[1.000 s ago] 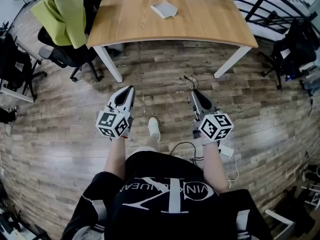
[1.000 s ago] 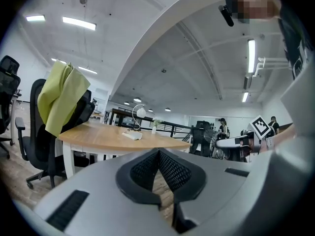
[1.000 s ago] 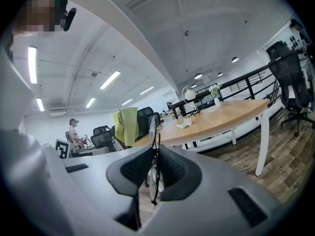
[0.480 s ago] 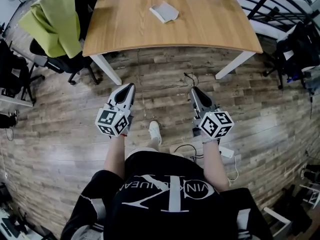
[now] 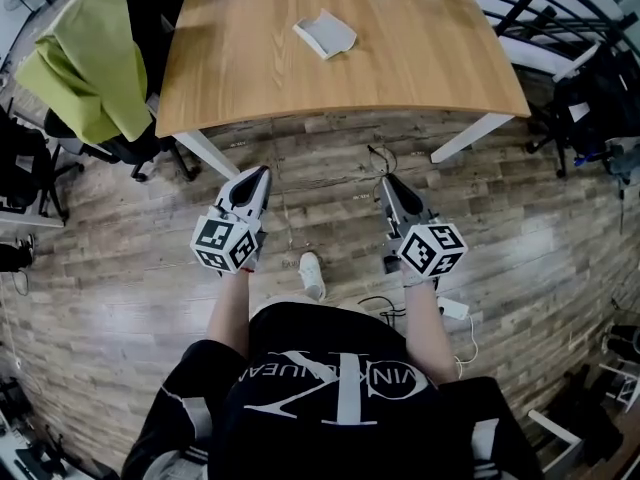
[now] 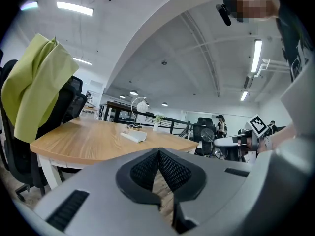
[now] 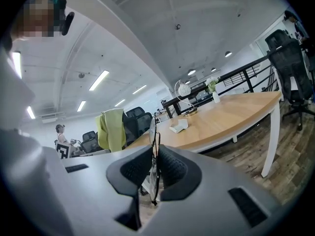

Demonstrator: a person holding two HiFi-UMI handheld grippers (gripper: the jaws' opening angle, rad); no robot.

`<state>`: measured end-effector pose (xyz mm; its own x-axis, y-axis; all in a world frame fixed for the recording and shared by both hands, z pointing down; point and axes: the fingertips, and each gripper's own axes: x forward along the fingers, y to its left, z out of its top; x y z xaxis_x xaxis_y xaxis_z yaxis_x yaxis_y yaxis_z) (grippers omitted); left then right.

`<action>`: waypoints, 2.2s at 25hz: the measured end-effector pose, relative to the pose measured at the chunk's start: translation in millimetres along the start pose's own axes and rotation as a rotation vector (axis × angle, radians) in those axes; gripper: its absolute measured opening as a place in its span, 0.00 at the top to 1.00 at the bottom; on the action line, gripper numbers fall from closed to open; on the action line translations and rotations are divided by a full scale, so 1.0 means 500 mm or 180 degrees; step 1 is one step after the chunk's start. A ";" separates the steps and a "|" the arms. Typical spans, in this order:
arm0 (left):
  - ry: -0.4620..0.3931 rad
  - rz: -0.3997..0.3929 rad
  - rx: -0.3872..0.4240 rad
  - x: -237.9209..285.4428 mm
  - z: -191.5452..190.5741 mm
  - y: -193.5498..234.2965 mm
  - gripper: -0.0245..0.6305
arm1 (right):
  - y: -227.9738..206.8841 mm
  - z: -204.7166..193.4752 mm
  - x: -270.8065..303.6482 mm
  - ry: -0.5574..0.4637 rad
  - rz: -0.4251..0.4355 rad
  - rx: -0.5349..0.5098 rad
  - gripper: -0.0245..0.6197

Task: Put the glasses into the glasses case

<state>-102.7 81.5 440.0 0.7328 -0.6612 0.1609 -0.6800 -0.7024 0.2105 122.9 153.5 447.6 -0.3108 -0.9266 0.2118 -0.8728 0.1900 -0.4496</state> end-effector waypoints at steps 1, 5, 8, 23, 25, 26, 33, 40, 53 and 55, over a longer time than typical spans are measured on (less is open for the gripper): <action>0.0005 -0.0005 -0.0001 0.010 0.000 0.008 0.94 | -0.004 0.002 0.011 -0.0003 -0.0003 0.0009 0.88; 0.0023 -0.0022 0.0001 0.040 0.003 0.036 0.94 | -0.015 0.007 0.050 0.0009 -0.0008 0.0034 0.88; 0.0033 -0.0017 0.0003 0.054 0.004 0.061 0.94 | -0.021 0.011 0.078 0.0006 -0.0017 0.0054 0.88; -0.0042 0.0071 -0.0047 0.064 0.018 0.138 0.94 | -0.026 0.031 0.149 -0.0011 -0.0048 0.0112 0.88; -0.0095 0.0105 -0.0053 0.061 0.030 0.148 0.94 | -0.019 0.041 0.160 -0.0016 -0.0015 0.0078 0.88; -0.0117 0.0115 -0.0050 0.060 0.035 0.151 0.94 | -0.016 0.046 0.164 -0.0022 -0.0001 0.0063 0.88; -0.0126 0.0123 -0.0039 0.064 0.037 0.166 0.94 | -0.008 0.050 0.183 -0.0016 0.0016 0.0040 0.88; -0.0102 0.0099 -0.0050 0.077 0.034 0.163 0.94 | -0.021 0.048 0.187 -0.0004 -0.0007 0.0096 0.88; -0.0166 0.0202 -0.0073 0.174 0.079 0.232 0.94 | -0.072 0.095 0.323 0.0033 0.0141 0.0115 0.88; -0.0172 0.0210 -0.0123 0.197 0.082 0.247 0.94 | -0.084 0.101 0.351 0.0050 0.0161 0.0135 0.88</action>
<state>-115.3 -81.1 442.2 0.6832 -0.7196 0.1237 -0.7244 -0.6468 0.2383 124.0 -33.4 459.5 -0.3602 -0.9109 0.2015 -0.8393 0.2222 -0.4962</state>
